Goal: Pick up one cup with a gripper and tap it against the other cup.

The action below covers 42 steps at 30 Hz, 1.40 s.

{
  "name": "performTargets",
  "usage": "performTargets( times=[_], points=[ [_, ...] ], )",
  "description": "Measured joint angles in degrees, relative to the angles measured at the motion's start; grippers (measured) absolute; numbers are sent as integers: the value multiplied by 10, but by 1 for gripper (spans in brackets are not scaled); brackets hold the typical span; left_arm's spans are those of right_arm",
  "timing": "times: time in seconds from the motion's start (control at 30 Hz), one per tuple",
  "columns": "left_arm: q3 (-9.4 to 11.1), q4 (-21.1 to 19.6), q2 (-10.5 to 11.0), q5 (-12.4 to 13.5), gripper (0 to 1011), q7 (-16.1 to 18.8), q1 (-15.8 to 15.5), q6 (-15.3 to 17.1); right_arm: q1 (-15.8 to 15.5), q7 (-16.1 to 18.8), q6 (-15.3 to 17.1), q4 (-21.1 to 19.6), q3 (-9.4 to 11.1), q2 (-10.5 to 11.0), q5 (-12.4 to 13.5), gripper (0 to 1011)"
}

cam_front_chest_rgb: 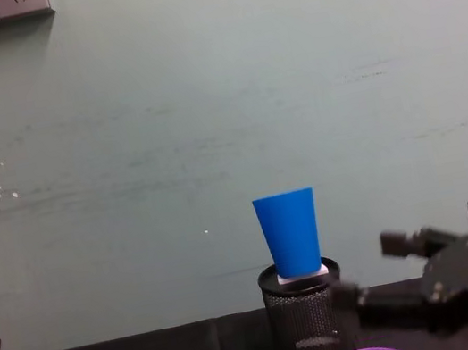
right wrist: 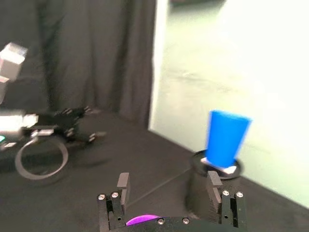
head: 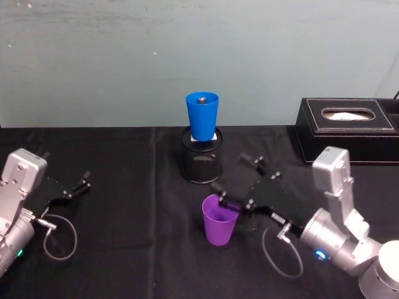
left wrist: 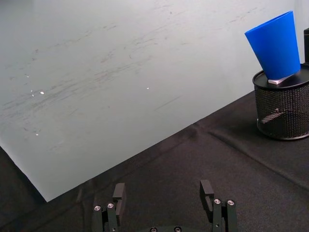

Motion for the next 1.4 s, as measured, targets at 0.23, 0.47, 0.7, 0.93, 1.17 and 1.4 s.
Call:
performTargets(
  times=[0.23,0.47,0.7,0.93,1.17,1.4],
  points=[
    [0,0,0,0,1000,0,0,0,-32,-88,24,-27,47,-20,-12,1003],
    [0,0,0,0,1000,0,0,0,-63,-194,49,-23,78,-58,-56,1003],
    [0,0,0,0,1000,0,0,0,-67,-216,55,-5,86,-77,-77,1003],
    [0,0,0,0,1000,0,0,0,-65,-213,51,5,87,-79,-84,1003],
    [0,0,0,0,1000,0,0,0,-65,-213,52,3,87,-79,-84,1003],
    [0,0,0,0,1000,0,0,0,-66,-214,52,2,87,-79,-83,1003]
  ],
)
